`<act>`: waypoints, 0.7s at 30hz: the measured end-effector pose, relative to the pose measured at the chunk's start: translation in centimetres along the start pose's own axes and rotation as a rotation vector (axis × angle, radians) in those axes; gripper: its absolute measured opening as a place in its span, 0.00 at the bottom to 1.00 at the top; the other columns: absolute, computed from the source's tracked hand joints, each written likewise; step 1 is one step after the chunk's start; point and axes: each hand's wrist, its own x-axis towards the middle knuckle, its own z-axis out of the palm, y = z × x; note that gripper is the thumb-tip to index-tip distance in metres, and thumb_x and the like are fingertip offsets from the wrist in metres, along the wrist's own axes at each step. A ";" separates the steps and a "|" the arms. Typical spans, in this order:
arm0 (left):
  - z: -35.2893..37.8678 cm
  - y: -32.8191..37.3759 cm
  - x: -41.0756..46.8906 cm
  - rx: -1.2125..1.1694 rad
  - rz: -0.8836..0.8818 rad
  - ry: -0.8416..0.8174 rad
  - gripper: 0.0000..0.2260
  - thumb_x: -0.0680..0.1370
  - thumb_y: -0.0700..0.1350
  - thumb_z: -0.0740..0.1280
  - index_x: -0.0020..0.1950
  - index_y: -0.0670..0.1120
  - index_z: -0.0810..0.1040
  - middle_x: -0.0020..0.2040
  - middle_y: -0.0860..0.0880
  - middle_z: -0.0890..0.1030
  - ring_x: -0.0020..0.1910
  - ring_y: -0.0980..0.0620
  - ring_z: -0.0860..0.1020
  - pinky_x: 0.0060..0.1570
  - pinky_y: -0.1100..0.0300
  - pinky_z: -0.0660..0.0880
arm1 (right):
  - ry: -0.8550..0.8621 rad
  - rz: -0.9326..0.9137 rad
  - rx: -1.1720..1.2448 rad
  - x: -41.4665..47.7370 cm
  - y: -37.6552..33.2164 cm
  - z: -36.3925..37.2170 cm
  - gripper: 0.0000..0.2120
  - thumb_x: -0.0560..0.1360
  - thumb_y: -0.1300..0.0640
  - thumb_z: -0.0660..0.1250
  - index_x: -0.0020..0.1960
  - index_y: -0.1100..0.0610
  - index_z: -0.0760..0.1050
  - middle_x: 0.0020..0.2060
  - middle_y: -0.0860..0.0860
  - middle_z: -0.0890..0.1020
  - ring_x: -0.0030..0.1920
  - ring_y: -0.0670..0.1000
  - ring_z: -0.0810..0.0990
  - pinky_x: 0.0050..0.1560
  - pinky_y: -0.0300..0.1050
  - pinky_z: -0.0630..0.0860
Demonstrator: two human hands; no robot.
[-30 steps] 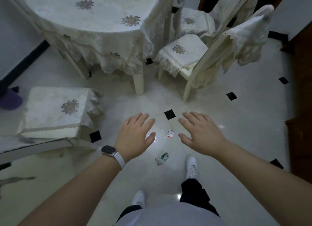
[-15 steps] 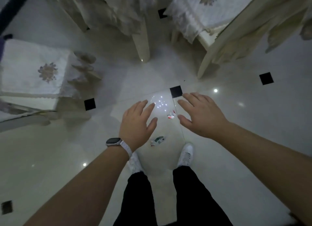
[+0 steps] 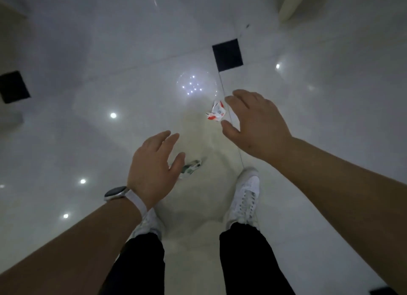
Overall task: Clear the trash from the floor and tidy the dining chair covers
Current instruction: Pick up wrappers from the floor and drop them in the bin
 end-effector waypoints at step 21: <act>23.8 -11.2 3.0 0.243 0.035 -0.369 0.24 0.69 0.60 0.59 0.54 0.45 0.79 0.52 0.43 0.78 0.48 0.39 0.77 0.43 0.49 0.75 | -0.010 0.112 -0.050 6.7 11.8 26.9 0.40 0.71 0.37 0.65 0.74 0.59 0.61 0.66 0.59 0.71 0.61 0.59 0.73 0.55 0.55 0.73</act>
